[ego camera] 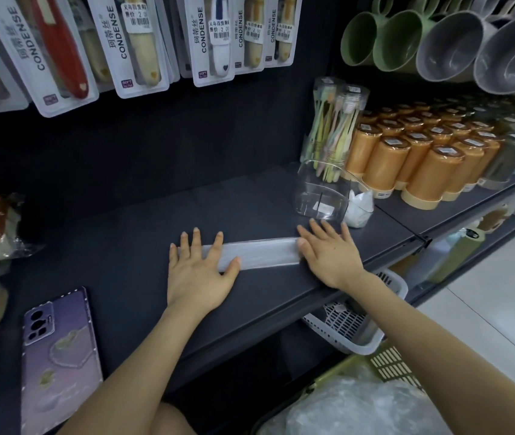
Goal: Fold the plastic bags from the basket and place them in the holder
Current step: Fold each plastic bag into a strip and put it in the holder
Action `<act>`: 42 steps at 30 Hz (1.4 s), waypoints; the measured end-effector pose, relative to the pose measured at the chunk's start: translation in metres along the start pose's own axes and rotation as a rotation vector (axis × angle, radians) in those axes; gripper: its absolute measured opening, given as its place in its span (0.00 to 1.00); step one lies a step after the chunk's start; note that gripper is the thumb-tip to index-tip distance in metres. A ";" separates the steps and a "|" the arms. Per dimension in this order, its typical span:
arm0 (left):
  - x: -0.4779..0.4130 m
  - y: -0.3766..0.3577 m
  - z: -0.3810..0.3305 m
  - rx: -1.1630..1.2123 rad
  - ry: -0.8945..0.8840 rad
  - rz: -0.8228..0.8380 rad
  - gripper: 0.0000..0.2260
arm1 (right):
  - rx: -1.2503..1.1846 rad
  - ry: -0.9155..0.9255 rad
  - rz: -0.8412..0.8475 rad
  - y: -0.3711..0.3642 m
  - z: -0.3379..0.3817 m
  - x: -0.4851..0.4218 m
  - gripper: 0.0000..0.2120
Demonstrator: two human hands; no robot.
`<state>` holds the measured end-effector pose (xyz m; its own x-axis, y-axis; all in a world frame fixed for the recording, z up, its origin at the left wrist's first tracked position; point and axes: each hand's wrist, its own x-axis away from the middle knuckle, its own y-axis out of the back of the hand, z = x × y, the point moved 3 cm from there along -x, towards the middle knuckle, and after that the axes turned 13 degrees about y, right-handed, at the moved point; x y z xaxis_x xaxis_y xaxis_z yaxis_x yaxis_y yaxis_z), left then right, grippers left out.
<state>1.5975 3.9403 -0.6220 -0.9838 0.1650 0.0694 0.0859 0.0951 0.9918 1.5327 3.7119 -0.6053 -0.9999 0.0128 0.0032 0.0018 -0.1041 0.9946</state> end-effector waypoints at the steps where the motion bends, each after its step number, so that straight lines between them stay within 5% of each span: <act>1: 0.000 0.000 0.000 0.005 -0.001 -0.001 0.30 | 0.005 -0.014 -0.103 0.007 0.001 -0.002 0.31; 3: 0.000 0.000 0.000 0.018 -0.001 0.000 0.30 | 0.089 -0.035 -0.191 0.020 0.003 -0.007 0.28; 6: 0.000 0.001 0.001 0.043 -0.012 0.011 0.30 | 0.140 -0.068 -0.031 0.030 -0.001 -0.010 0.16; 13: -0.001 0.013 0.012 0.312 -0.048 -0.039 0.35 | -0.219 -0.096 0.163 0.041 -0.003 0.022 0.10; 19: 0.039 0.029 0.003 0.580 -0.244 -0.256 0.20 | -0.774 -0.268 0.031 0.040 0.021 0.075 0.13; 25: 0.094 0.012 -0.036 0.563 -0.623 0.018 0.28 | -1.440 -0.549 0.063 0.034 0.045 0.102 0.10; 31: 0.091 0.007 -0.048 0.700 -0.466 -0.052 0.18 | -1.755 -0.451 0.169 0.051 0.056 0.102 0.08; 35: 0.079 0.018 -0.048 1.030 -0.154 0.108 0.10 | -2.022 -0.364 -0.081 0.068 0.045 0.087 0.21; 42: 0.054 0.029 -0.039 1.469 0.119 0.580 0.10 | -1.329 -0.266 -0.103 0.045 0.062 0.047 0.27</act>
<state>1.5411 3.9140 -0.5853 -0.7648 0.4474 0.4636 0.4402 0.8883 -0.1311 1.4861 3.7698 -0.5535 -0.9616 0.2531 0.1059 -0.2375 -0.9611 0.1410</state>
